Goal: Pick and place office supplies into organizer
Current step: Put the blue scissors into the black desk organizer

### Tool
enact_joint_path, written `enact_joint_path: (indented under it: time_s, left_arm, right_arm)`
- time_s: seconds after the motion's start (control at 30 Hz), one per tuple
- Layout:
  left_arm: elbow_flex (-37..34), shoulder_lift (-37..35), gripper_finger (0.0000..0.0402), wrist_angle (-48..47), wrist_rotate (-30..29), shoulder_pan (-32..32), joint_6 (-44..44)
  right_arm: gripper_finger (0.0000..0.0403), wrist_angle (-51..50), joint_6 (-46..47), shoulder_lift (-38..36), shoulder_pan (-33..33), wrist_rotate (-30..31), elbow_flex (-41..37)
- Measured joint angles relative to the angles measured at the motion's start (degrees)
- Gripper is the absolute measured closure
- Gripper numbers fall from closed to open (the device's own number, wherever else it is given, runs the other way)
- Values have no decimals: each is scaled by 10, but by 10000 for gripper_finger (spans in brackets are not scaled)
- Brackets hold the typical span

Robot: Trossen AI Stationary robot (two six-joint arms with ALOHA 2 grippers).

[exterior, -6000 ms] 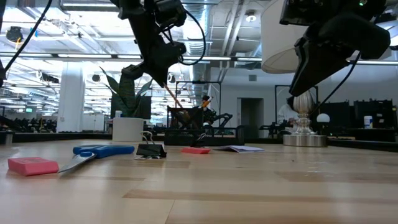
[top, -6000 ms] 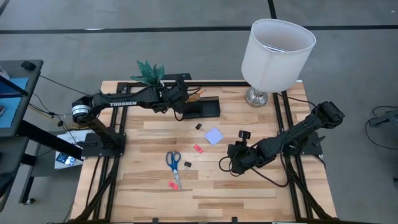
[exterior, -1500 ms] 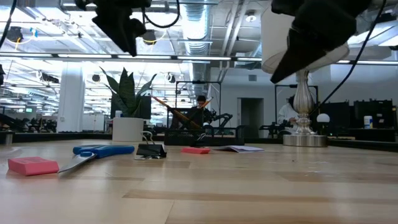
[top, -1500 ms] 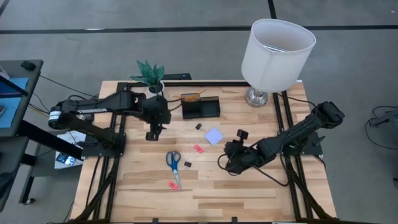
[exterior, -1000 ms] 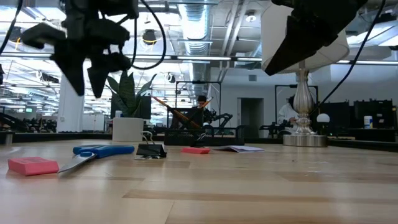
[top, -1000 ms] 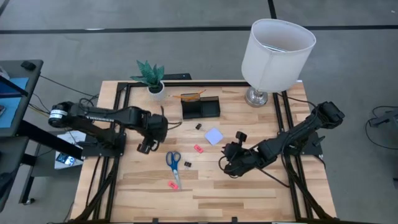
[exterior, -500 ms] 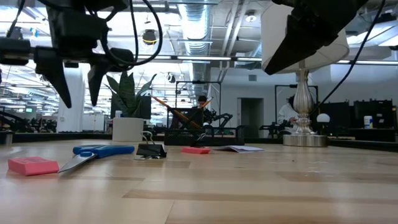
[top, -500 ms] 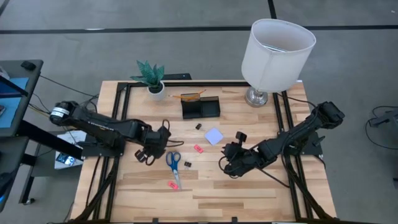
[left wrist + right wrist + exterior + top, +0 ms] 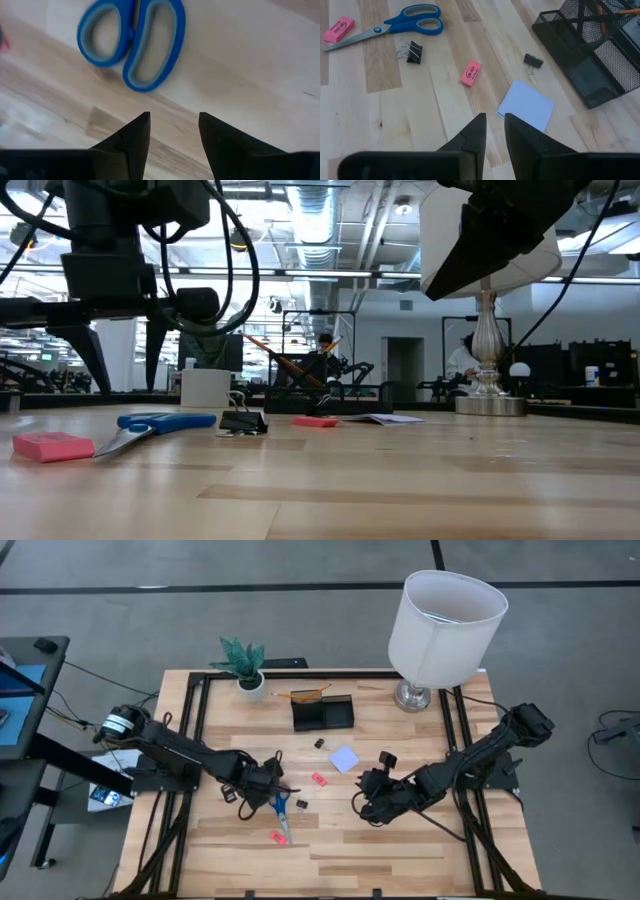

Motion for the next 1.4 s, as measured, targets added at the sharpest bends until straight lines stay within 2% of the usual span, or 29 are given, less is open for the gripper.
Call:
enact_joint_path:
  time_s: [0.2,0.6,0.9,1.4]
  left_arm:
    - [0,0,239,23,0,-10,51]
    - [0,0,239,49,17,-23,91]
    - [2,35,239,65,31,-23,95]
    - [3,37,239,77,33,-22,113]
  right_arm:
    - [337,1,0,0,0,0,0]
    - [337,2,0,0,0,0,0]
    - [337,6,0,0,1,-1,0]
    - [337,5,1,0,1,-16,0]
